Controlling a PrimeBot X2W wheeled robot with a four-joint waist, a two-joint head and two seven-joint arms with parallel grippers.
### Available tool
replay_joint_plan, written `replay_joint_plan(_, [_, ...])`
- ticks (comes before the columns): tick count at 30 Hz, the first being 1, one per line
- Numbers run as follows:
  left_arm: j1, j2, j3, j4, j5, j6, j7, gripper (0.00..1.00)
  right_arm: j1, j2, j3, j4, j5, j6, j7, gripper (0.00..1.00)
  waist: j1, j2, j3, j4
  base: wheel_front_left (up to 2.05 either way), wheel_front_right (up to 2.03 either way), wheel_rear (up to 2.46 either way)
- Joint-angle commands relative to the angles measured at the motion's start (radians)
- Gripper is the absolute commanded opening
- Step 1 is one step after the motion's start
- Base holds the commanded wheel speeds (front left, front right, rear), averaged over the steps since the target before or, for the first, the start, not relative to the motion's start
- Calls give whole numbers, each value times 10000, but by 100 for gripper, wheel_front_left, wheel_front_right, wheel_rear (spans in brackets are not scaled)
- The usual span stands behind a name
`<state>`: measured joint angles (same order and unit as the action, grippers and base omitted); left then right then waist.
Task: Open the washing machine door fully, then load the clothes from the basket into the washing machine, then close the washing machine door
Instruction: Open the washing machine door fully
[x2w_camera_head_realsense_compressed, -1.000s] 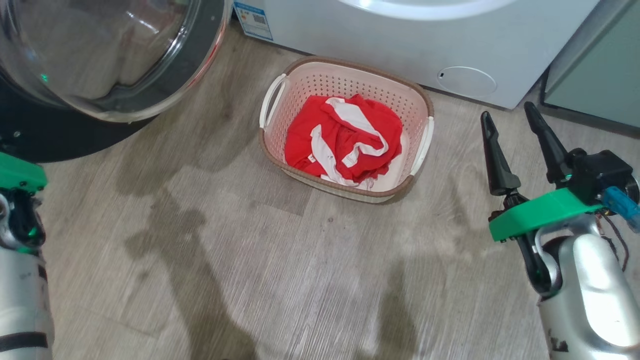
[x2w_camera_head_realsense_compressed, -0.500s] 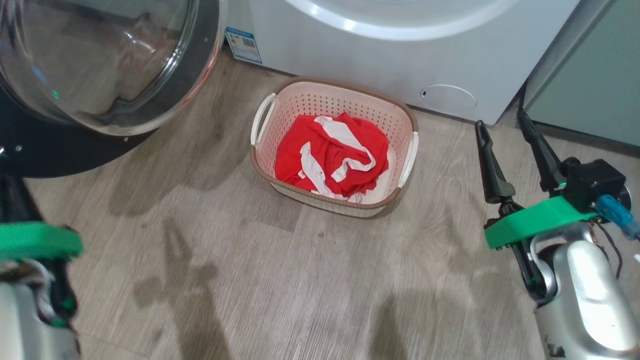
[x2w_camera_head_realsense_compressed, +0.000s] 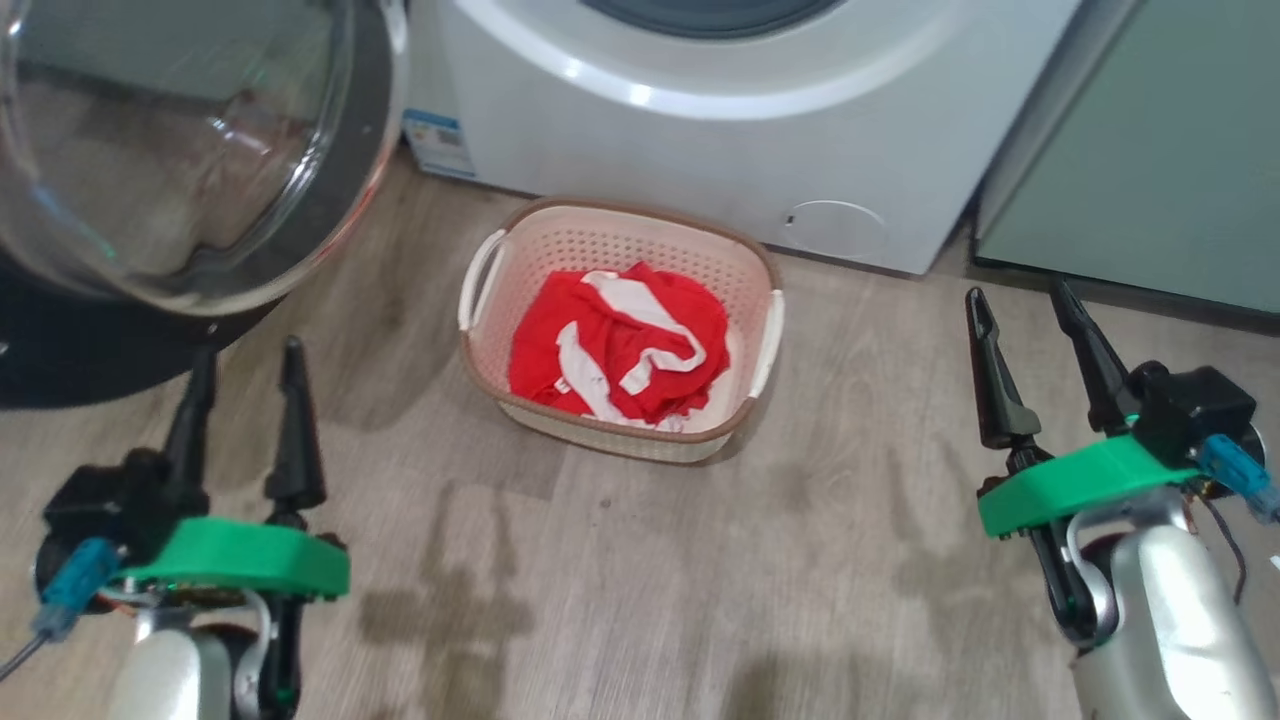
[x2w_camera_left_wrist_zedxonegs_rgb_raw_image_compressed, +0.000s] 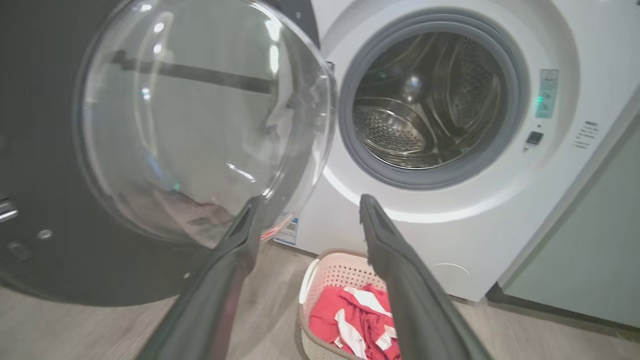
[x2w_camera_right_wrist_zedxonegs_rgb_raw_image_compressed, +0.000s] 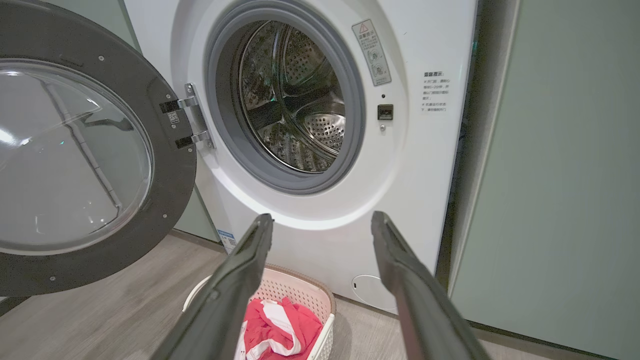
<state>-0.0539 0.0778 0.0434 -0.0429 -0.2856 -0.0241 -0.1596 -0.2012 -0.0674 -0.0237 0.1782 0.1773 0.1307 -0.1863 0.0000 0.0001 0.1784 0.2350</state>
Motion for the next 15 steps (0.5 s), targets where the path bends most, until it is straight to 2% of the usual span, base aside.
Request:
replay_joint_plan(1, [-165, 121, 180, -410, 134, -40, 54, 100, 11, 74, 213, -316, 30, 0, -68, 100, 0, -1, -185, -337, 0, 0, 0])
replay_joint_plan(8, [-298, 177, -349, -108, 334, -228, 121, 100, 317, 140, 168, -242, 49, 0, -20, 100, 0, -1, -618, -1185, 0, 0, 0])
replay_joint_plan(15, [-264, 239, -714, 201, 668, -195, 23, 100, 657, 163, 165, -381, 50, 0, 69, 100, 0, -1, -951, -1897, 0, 0, 0])
